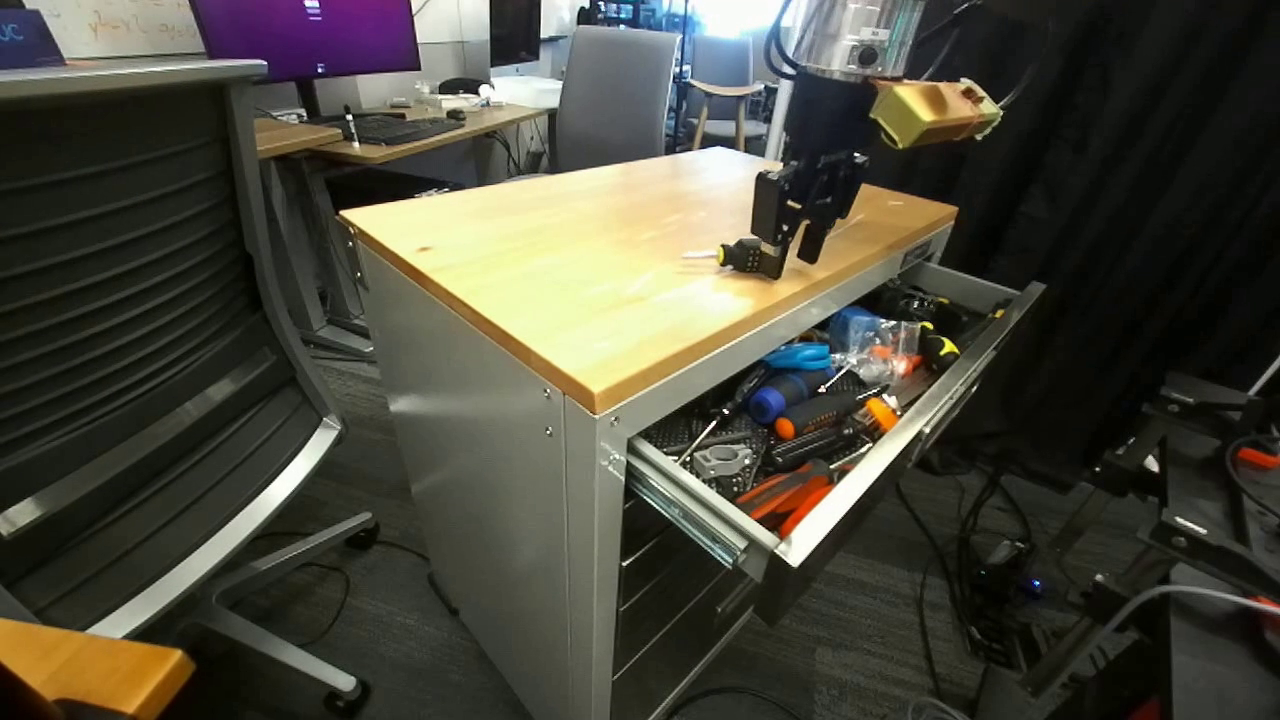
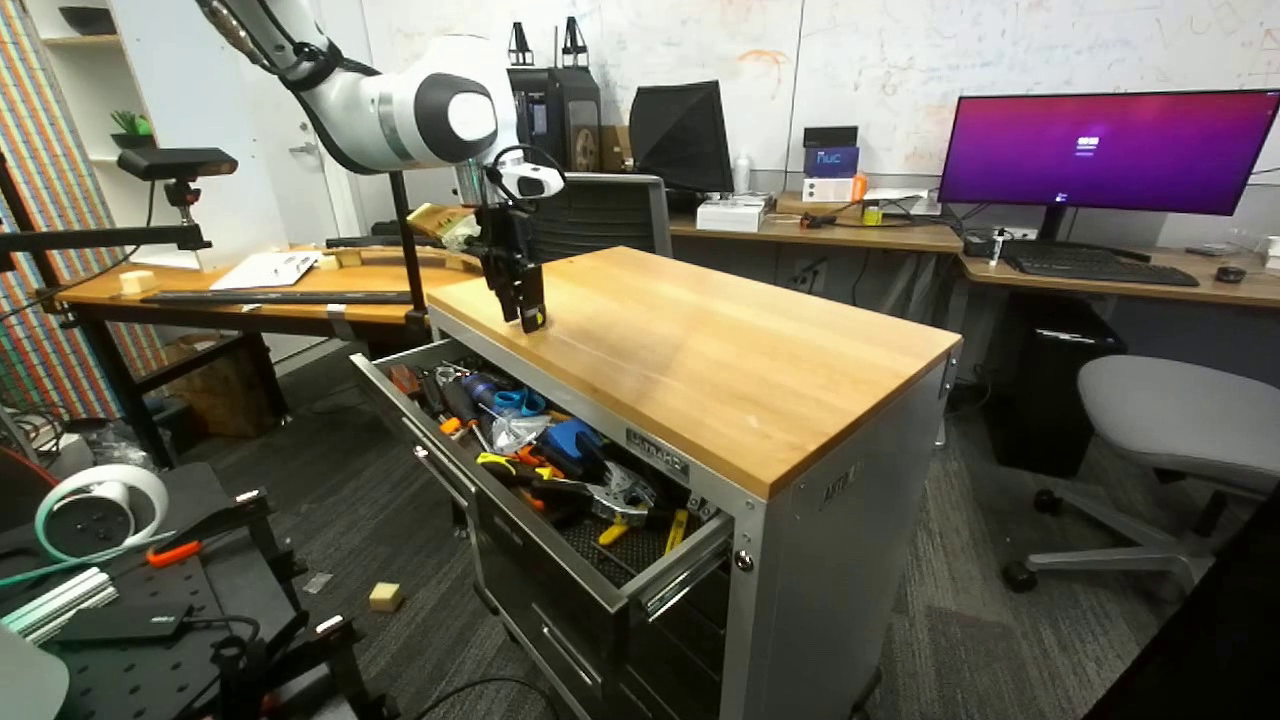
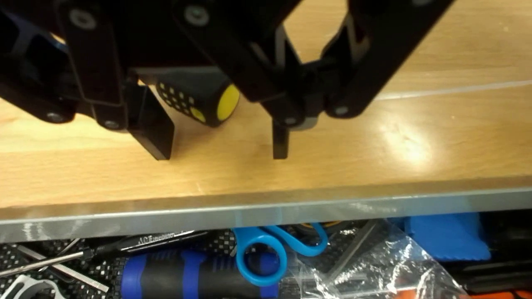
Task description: Place the screwdriver inside the open drawer and close the drawer
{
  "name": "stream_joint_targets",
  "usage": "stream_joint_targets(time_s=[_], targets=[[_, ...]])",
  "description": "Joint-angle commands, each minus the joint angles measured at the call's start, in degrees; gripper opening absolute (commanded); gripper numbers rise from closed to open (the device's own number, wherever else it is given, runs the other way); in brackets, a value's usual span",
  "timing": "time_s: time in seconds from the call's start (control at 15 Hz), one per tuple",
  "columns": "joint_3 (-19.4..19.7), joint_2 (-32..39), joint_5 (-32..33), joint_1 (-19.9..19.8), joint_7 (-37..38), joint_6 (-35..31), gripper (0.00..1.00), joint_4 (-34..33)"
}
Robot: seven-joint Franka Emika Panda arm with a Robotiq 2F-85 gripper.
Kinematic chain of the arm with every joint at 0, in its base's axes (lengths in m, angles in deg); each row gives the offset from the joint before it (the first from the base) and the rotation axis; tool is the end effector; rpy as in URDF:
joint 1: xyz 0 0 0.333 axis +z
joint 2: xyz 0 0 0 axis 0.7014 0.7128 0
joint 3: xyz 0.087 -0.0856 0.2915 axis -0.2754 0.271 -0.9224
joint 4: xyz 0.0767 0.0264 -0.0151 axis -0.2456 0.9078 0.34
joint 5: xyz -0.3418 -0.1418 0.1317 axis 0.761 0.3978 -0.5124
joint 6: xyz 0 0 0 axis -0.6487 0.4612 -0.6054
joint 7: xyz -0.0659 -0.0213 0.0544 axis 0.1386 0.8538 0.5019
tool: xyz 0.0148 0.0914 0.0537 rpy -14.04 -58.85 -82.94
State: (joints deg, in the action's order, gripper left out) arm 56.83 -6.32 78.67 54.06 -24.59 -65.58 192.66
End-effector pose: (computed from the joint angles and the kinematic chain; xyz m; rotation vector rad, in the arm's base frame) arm 0.5518 0.1427 0.2670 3.0781 -0.1528 0.1502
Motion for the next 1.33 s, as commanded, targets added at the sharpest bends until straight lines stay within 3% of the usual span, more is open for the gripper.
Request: stream_joint_targets(time_s=[0.0,0.13,0.2,0.33,0.53,0.8,1.27], targets=[[1.4,-3.5,-0.1,1.1,-0.7,-4.9,0.94,5.7],[-0.5,-1.8,-6.0,-0.8,-5.2,-3.4,1.00,4.1],[-0.7,3.4,-9.0,-1.4,-6.2,0.7,1.00,-2.9],[0.5,3.6,-10.4,-1.1,-6.5,4.7,1.00,-3.0],[2.8,0.8,-8.3,0.3,-1.3,7.0,1.00,-0.4],[6.1,-2.3,-5.1,1.9,10.8,4.1,1.00,1.3],[4.4,-6.8,-8.3,0.9,19.7,4.3,1.00,2.5]])
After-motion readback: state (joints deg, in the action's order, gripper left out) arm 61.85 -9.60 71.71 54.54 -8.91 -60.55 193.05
